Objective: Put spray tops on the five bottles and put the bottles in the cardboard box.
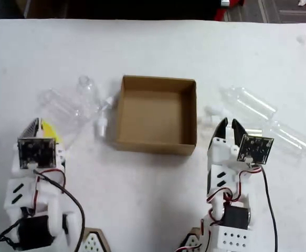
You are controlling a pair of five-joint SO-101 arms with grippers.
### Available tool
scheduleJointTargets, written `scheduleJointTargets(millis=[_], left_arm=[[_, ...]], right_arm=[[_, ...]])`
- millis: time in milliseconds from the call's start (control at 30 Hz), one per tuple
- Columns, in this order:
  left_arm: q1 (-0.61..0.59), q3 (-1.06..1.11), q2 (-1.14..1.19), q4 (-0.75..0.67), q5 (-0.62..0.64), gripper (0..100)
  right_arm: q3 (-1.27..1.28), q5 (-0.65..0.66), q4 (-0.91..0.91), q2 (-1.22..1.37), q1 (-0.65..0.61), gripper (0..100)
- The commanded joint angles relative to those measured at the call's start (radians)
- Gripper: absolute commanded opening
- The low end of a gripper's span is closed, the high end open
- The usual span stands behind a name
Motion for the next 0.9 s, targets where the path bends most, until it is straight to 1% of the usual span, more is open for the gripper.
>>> scheduleJointTargets(millis=[0,133,233,333,433,667,767,867], left_arm=[[0.084,-0.135,0.005,-0.035,-0.135,3],[0.088,-0.244,0.142,-0.035,-0.16,3],[0.091,-0.347,0.344,0.0,-0.155,3],[0.094,-0.488,0.575,0.072,-0.153,3],[0.104,-0.681,0.783,0.199,-0.152,3],[0.194,-1.229,1.241,0.598,-0.149,3],[0.205,-1.468,1.451,0.706,-0.069,3],[0.205,-1.699,1.662,0.804,-0.015,3]], right_arm=[[0.006,0.003,0.004,-0.004,0.008,6.0],[0.006,0.003,0.004,-0.004,0.008,6.0],[0.006,0.003,0.004,-0.004,0.008,6.0],[0.006,0.003,0.004,-0.004,0.008,6.0],[0.006,0.003,0.004,-0.004,0.008,6.0],[0.006,0.005,0.004,-0.004,0.008,6.0],[0.006,0.075,0.007,-0.002,0.001,5.7],[0.006,0.109,0.024,-0.002,-0.007,5.7]])
